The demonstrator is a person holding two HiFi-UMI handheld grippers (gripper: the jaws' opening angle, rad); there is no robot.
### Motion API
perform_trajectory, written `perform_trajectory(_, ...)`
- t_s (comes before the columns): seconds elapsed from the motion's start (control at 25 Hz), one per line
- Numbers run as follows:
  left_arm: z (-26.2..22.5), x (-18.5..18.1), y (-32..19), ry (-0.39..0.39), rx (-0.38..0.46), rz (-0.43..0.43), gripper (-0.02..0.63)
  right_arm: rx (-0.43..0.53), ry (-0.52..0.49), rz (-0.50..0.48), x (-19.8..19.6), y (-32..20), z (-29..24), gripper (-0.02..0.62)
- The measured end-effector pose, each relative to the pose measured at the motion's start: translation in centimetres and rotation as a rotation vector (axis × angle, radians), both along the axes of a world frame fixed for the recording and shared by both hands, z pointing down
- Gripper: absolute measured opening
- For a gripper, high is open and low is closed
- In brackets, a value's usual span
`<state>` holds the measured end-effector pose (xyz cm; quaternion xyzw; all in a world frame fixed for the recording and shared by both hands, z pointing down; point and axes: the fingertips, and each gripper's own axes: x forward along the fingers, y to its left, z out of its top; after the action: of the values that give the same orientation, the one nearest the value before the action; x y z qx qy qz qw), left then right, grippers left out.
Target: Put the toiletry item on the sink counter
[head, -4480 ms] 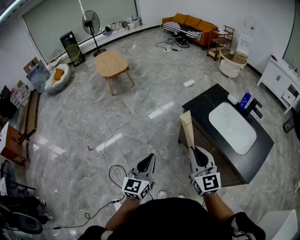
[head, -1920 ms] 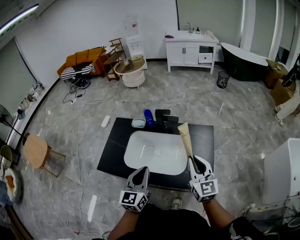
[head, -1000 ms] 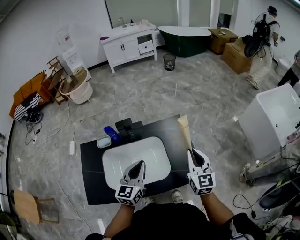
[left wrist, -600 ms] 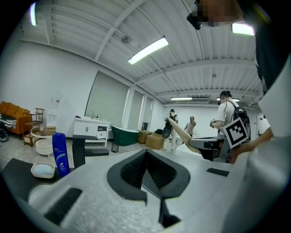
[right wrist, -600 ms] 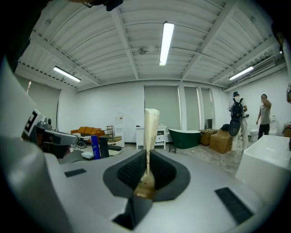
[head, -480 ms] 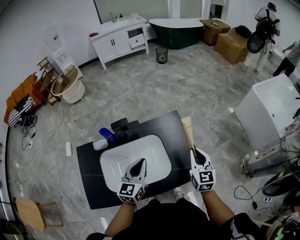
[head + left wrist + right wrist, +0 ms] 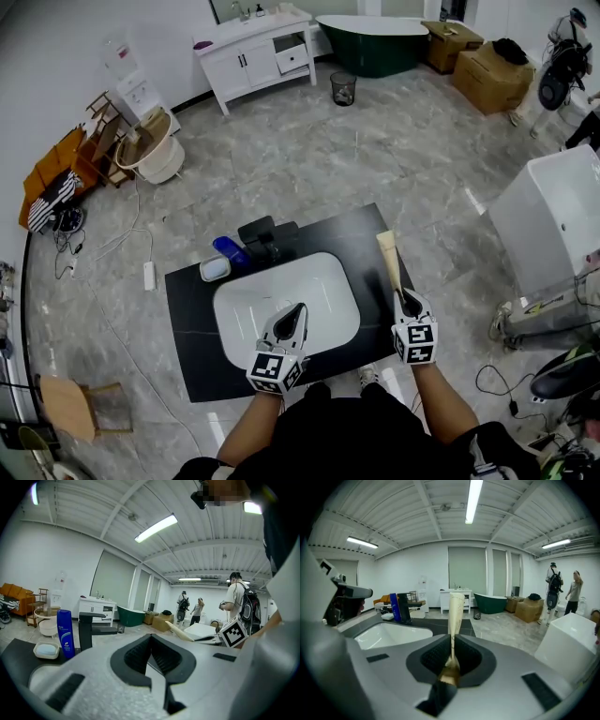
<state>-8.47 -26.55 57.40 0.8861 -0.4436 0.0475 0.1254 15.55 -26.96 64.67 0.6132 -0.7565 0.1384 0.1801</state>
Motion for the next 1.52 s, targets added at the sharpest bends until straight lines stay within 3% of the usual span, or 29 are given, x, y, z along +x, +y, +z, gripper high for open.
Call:
perform_trajectory(0.4,0.6,-1.4,0.1,-0.01,-0.018,-0.03,0.012,-0.163,0.057,-0.02,-0.4,-0.8,6.2,0.037)
perform_trajectory(0.76,0.9,-2.4,0.1,-0.008,-0.025,-0.067,0.012,-0.253,0.093,-0.022,-1.7,-1.9,9.5,0.037)
perform_trajectory(1.12,1.4,-6.9,1.1,-0.024,-0.043,-0.172,0.012,-0.307,0.16,-0.03,-3.1,-3.6,10.4,0.043)
perform_trajectory(1.32,1.3,-8.2,1.0,-0.008,-0.043,-0.218,0.012,-0.352,0.18,-0.049,-3.1,-4.2,11.0,0.106)
perform_trajectory(1.52,1.1,-7.5,1.4,-0.001,-0.032,-0.201,0.012,-0.388,0.122,-0.054,-3.1,-3.9,12.0,0.154)
